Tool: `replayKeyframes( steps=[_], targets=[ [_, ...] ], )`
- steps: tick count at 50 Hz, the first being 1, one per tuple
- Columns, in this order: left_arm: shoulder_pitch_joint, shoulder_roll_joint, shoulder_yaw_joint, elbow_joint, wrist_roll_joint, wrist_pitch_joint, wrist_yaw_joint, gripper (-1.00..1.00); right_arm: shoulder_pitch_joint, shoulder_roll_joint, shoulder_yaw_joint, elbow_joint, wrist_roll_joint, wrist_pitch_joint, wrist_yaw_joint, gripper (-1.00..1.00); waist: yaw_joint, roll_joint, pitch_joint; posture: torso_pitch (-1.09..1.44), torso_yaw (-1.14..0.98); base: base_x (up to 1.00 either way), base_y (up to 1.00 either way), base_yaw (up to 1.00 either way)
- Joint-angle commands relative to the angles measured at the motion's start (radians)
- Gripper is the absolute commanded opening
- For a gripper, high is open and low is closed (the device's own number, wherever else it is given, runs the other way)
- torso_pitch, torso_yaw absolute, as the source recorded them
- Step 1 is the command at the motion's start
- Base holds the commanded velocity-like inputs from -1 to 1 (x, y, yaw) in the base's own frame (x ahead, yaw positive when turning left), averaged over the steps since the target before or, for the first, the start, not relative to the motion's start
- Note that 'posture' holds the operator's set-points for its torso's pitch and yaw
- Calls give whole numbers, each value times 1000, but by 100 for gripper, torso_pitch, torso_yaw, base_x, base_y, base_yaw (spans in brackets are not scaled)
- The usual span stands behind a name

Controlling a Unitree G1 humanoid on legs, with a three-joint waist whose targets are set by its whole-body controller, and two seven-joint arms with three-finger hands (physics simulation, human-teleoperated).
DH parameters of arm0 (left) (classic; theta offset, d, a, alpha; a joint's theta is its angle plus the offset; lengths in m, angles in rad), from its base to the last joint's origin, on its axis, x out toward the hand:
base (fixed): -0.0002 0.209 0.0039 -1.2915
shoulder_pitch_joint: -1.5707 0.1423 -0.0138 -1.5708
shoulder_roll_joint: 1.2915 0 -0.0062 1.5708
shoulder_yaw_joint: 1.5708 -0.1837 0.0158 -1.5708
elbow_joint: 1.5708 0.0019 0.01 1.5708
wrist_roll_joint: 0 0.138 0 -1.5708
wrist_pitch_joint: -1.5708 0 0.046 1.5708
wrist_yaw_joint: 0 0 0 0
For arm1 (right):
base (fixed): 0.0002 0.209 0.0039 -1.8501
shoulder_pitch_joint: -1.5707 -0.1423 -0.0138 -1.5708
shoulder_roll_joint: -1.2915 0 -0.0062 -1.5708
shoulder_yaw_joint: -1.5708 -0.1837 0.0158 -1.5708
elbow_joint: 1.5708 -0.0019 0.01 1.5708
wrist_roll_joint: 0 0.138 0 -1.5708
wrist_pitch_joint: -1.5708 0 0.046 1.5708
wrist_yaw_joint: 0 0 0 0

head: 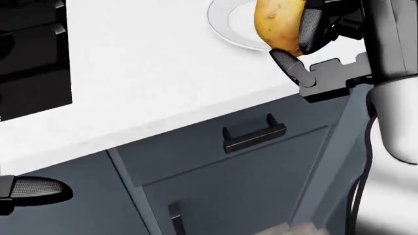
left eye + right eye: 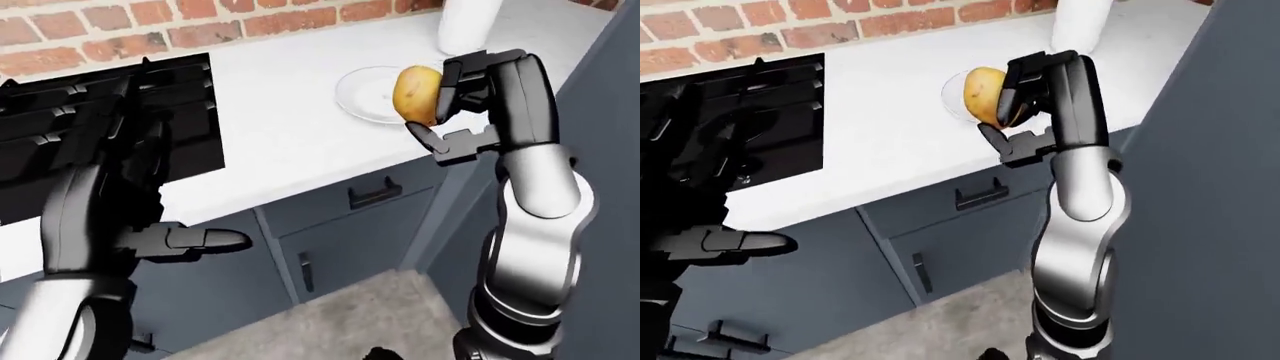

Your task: Pick the potato from the oven and place it on the plate on the counter.

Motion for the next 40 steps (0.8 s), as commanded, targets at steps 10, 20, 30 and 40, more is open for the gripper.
replayKeyframes(
  steps=[10, 20, 30, 40],
  targets=[
    [-9, 38, 0, -20, -23, -45, 28, 100, -18, -18, -16, -31, -6, -27, -6, -100, 0, -80, -5, 20, 0, 17, -8, 0],
    [0, 14, 3, -20, 1, -47, 5, 100, -21, -22, -20, -37, 5, -26, -10, -100, -26, 68, -25, 20, 0, 40, 0, 0],
    [-14, 43, 22, -20, -61, -46, 46, 100, -47, -39, -33, -55, 18, 15, -20, -100, 1, -62, -4, 20, 0, 2, 0, 0],
    [-13, 118, 24, -20, -154, -76, 120, 100, -101, -51, 18, -17, -67, 23, 71, -100, -20, -9, -6, 20, 0, 0, 0, 0]
  ],
)
